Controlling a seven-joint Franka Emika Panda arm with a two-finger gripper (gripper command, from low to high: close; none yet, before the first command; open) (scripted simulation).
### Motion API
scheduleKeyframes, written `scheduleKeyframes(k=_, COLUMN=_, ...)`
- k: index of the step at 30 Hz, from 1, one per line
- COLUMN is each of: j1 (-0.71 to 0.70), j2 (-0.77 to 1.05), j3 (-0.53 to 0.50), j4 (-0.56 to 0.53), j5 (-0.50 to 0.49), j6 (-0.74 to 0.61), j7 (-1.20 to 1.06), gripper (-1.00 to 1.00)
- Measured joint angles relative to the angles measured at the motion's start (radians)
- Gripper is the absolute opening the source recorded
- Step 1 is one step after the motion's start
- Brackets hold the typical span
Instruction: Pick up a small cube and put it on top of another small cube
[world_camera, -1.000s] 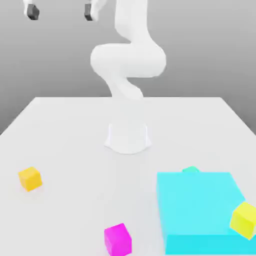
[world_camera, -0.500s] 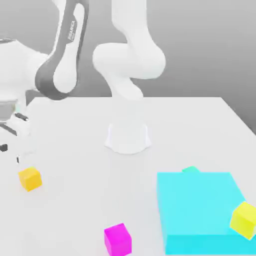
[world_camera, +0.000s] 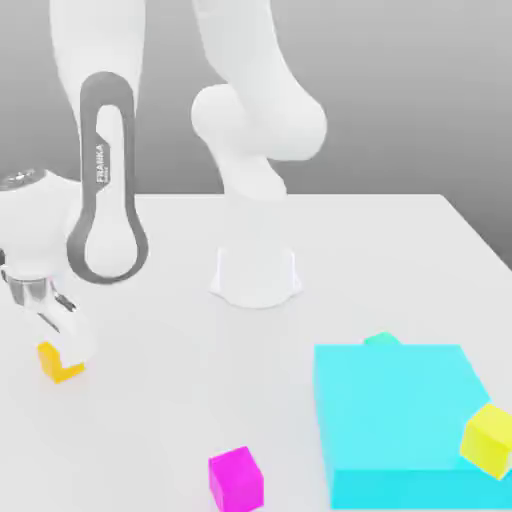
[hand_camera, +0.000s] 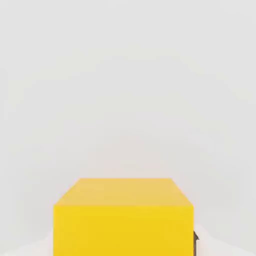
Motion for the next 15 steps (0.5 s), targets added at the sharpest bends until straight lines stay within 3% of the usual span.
scheduleKeyframes(k=4, j1=0.070, j2=-0.134, j3=-0.106, j4=-0.032, j5=-0.158, j6=-0.099, j7=0.119, gripper=-1.00)
scheduleKeyframes(k=6, j1=0.092, j2=-0.201, j3=-0.111, j4=-0.049, j5=-0.225, j6=-0.144, j7=0.178, gripper=-1.00)
scheduleKeyframes(k=15, j1=0.469, j2=-0.391, j3=0.103, j4=-0.135, j5=-0.184, j6=-0.227, j7=0.321, gripper=-1.00)
